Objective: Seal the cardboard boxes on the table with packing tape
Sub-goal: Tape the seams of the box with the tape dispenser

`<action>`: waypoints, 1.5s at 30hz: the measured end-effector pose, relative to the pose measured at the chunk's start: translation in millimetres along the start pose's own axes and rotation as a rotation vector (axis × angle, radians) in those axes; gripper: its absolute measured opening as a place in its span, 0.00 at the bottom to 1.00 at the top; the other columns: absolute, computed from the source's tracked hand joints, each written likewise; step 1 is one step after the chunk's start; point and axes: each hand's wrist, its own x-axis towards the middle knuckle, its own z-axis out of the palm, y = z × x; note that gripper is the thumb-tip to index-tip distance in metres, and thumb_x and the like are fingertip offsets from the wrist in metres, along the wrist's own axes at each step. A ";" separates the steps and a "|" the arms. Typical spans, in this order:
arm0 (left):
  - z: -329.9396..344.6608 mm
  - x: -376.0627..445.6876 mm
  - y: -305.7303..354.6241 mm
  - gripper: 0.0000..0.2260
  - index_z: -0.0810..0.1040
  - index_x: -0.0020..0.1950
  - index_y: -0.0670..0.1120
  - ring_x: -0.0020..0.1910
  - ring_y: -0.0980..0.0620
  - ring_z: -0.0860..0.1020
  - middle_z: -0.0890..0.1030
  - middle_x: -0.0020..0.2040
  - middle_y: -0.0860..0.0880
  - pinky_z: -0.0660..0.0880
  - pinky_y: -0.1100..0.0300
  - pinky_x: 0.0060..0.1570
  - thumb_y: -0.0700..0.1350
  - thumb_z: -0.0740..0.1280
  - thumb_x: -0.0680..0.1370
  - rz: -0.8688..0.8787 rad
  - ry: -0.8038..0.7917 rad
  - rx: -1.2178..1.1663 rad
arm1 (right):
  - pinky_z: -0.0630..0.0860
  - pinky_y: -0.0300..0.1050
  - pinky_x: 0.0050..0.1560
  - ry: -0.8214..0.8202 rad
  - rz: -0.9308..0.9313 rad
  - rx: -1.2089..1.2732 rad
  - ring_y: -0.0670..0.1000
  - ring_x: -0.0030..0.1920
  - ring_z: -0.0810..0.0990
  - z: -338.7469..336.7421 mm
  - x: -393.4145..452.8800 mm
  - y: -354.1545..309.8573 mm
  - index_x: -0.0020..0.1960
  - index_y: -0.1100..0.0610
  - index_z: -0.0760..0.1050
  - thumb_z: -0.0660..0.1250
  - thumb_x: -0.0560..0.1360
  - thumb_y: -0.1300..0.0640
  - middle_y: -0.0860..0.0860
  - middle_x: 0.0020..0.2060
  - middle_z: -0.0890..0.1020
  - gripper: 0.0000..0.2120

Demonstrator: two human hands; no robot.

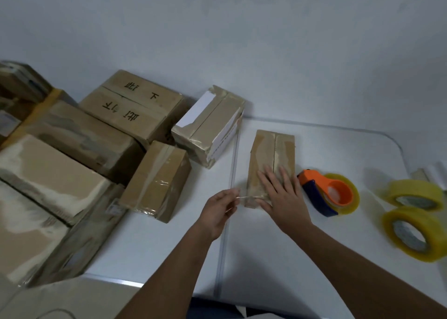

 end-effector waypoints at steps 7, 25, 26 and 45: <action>-0.1 -0.8 -0.6 0.06 0.83 0.54 0.43 0.47 0.53 0.80 0.84 0.44 0.51 0.75 0.56 0.57 0.42 0.70 0.79 0.160 0.048 0.155 | 0.52 0.62 0.76 -0.010 0.001 -0.013 0.57 0.79 0.48 1.4 0.3 0.9 0.80 0.48 0.50 0.43 0.78 0.34 0.47 0.79 0.51 0.34; 42.1 21.6 -18.1 0.05 0.77 0.52 0.44 0.49 0.52 0.77 0.80 0.49 0.46 0.76 0.62 0.48 0.43 0.63 0.83 0.315 0.066 0.256 | 0.53 0.63 0.75 -0.018 -0.003 0.011 0.57 0.79 0.49 2.8 1.4 1.7 0.80 0.48 0.52 0.43 0.79 0.34 0.48 0.79 0.54 0.34; 44.9 21.1 -19.1 0.04 0.75 0.53 0.45 0.49 0.53 0.77 0.79 0.50 0.48 0.76 0.64 0.46 0.44 0.62 0.83 0.322 0.069 0.266 | 0.54 0.64 0.75 -0.017 -0.002 0.010 0.58 0.79 0.50 2.6 1.7 1.8 0.80 0.48 0.53 0.43 0.79 0.34 0.49 0.79 0.54 0.34; 27.2 -5.2 -3.6 0.12 0.81 0.61 0.47 0.56 0.53 0.82 0.83 0.57 0.49 0.77 0.61 0.60 0.38 0.60 0.84 0.257 0.133 0.346 | 0.49 0.62 0.75 -0.015 -0.008 0.027 0.58 0.79 0.50 0.3 1.3 -0.1 0.80 0.48 0.51 0.45 0.79 0.35 0.48 0.79 0.54 0.33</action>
